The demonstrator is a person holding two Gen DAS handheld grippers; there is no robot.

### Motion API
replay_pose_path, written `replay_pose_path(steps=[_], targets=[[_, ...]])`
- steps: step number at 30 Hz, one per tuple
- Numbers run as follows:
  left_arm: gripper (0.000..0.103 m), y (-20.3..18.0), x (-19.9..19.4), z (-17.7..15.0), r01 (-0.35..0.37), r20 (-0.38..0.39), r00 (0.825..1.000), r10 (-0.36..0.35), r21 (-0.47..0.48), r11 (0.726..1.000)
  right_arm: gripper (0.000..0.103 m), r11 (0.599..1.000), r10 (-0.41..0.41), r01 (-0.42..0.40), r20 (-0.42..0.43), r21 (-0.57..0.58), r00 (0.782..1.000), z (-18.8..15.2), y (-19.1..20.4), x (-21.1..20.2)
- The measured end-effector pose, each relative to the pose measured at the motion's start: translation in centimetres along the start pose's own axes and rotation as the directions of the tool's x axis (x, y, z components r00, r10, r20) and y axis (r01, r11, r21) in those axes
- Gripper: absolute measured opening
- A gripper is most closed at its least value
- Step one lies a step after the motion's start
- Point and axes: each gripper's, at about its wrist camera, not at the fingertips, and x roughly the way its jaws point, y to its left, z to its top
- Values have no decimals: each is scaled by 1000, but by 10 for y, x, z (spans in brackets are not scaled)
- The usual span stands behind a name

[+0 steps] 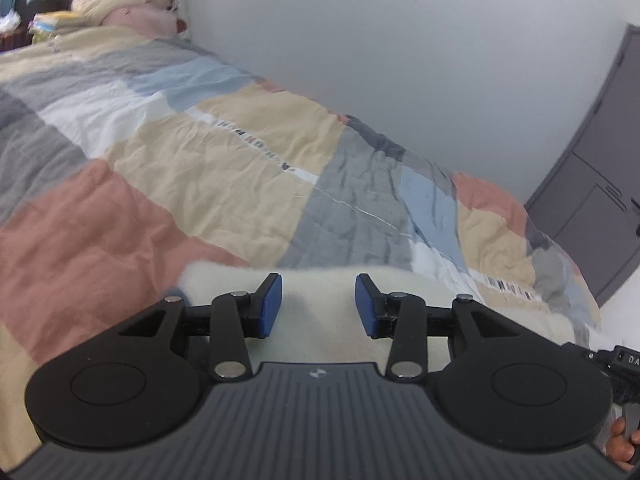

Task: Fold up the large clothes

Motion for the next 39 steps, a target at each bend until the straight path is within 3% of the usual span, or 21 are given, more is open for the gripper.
replay_pose_path(steps=[8,14,19,26,32,39], targets=[[52,-49,-45,-31,80,2,997,-81,167,983,47,980,-23,28,26,-195,999,-23,32,-33],[52,-64,-25,-48,33,-21,999,-29,259,965,47,923,-102,102,20,-370,995,-33,53,-17],[54,-56,-2,-46,37,-33,999,-31,234,971,47,904,-128,119,6,-411,992,-34,55,6],[55,-52,19,-42,31,-30,999,-25,223,974,48,918,-127,113,-12,-380,992,-26,42,29],[55,-50,4,-45,38,-16,999,-36,175,984,48,915,-135,123,-6,-384,991,-29,43,27],[56,-45,-45,-64,62,5,998,-63,69,996,48,919,-150,140,1,-368,989,-34,47,16]])
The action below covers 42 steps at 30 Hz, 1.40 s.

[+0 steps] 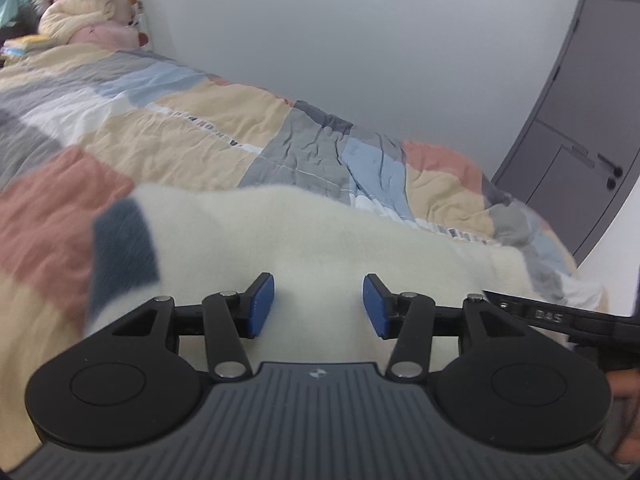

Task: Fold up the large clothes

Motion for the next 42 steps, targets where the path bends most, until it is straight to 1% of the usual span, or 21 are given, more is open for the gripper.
replay_pose_path(steps=[3,6,10,13,16,22,23,25,26,27,28,29,30,31,32,33,35,36,37,40,42], targets=[[57,-1,-15,-8,18,12,1000,-17,-83,996,48,1000,3,-3,2,10,1000,-1,-1,-4],[57,-4,-23,-14,18,10,1000,-17,-151,988,48,1000,-6,6,7,-3,1000,-3,2,-9],[57,-10,-31,-23,9,-6,1000,-10,-179,984,48,1000,-15,15,-5,-1,1000,-6,5,-20],[58,-15,-37,-32,-1,-15,1000,-2,-181,984,48,999,5,-5,-8,31,1000,-11,5,-36],[58,-18,-43,-42,-3,-23,1000,-2,-197,980,48,998,35,-35,-6,61,999,-18,3,-55],[65,-24,-48,-60,8,-61,998,-22,-231,973,51,981,135,-129,-32,145,990,-33,2,-85],[67,-23,-48,-64,12,-71,997,-31,-249,969,52,974,157,-148,-40,173,987,-34,0,-86],[69,-19,-47,-75,37,-101,992,-73,-316,948,52,956,194,-173,-66,238,979,-37,-3,-84],[70,-16,-44,-81,55,-125,986,-107,-362,931,52,946,213,-184,-83,266,974,-39,-4,-80],[71,-10,-39,-89,80,-152,976,-158,-428,900,52,940,221,-187,-92,285,971,-41,-4,-77],[72,-3,-32,-98,98,-172,962,-211,-506,857,52,937,223,-185,-98,298,970,-41,-4,-74],[72,5,-25,-106,99,-183,951,-249,-581,808,52,935,222,-183,-98,303,970,-42,-4,-72],[72,13,-19,-113,91,-187,944,-271,-643,760,52,934,223,-184,-98,305,970,-42,-4,-71],[72,21,-14,-118,87,-175,942,-287,-698,711,52,933,223,-184,-97,308,970,-42,-4,-70],[72,26,-11,-121,95,-151,944,-294,-728,679,52,932,224,-184,-97,311,970,-42,-4,-70],[72,31,-10,-121,106,-124,947,-295,-748,655,52,930,227,-186,-97,317,969,-42,-5,-69],[72,37,-10,-119,124,-77,955,-285,-772,624,52,926,231,-189,-94,327,968,-41,-6,-69],[72,41,-9,-120,129,-57,958,-283,-790,599,52,924,234,-191,-94,331,968,-42,-7,-69],[72,45,-8,-122,132,-44,957,-287,-813,567,52,923,235,-192,-94,333,967,-41,-8,-69],[75,59,-6,-133,152,8,950,-311,-884,442,52,922,236,-192,-95,337,967,-41,-9,-68],[75,67,-7,-138,165,44,949,-312,-913,373,52,919,238,-193,-94,345,967,-41,-10,-68]])
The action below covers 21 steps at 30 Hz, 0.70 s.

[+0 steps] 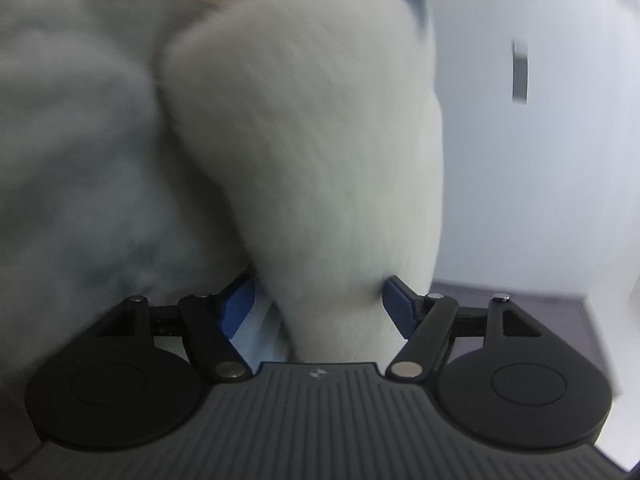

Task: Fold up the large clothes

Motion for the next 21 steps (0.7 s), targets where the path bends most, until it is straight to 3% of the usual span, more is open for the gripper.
replay_pose_path(steps=[5,12,17,21], targets=[[78,6,-8,10,45,78,996,-39,-65,997,62,997,54,-54,-5,58,999,-1,-3,-2],[83,4,11,24,45,65,997,-40,-82,996,63,997,71,-70,-17,34,997,1,3,1],[81,-1,11,24,11,78,997,-8,-38,999,64,992,119,-116,-52,52,992,-1,6,3],[73,-15,9,27,-53,89,995,48,59,997,65,974,210,-197,-128,110,969,-11,9,14]])
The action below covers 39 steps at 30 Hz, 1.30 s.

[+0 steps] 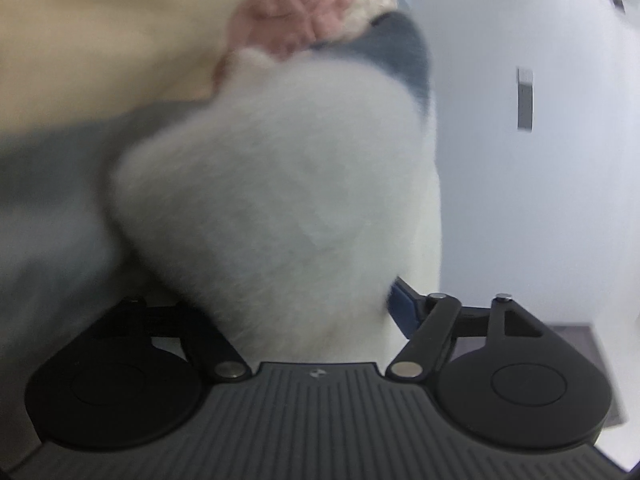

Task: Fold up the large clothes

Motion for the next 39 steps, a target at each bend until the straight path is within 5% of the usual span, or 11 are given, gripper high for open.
replay_pose_path(steps=[3,5,7,13,17,26,29,32,35,39], targets=[[63,-9,-3,-2,-13,20,1000,12,57,998,66,999,29,-28,-54,35,998,-7,1,15],[58,-14,-5,-3,-14,25,1000,12,76,997,93,998,43,-39,-74,59,996,-10,1,26],[55,-11,-11,-4,-6,24,1000,4,73,997,99,993,61,-51,-87,106,994,-10,-1,35],[53,-2,-6,15,15,17,1000,-16,58,998,99,956,69,-57,-32,289,997,-2,-22,50],[52,1,0,19,38,8,999,-38,59,998,99,912,16,-52,90,407,996,5,-44,45],[52,7,2,20,75,4,997,-75,39,996,99,845,-64,-120,321,522,945,1,-70,11],[52,8,1,20,78,2,997,-78,32,996,99,789,-129,-162,417,592,900,-9,-84,-15],[52,9,4,21,84,10,996,-85,46,995,102,711,-59,-249,408,658,911,-9,-102,-12],[53,11,5,21,93,12,996,-93,49,994,102,727,-61,-223,384,650,921,0,-104,-2],[54,11,6,22,94,13,995,-95,61,994,96,829,-127,-72,312,554,942,13,-84,14]])
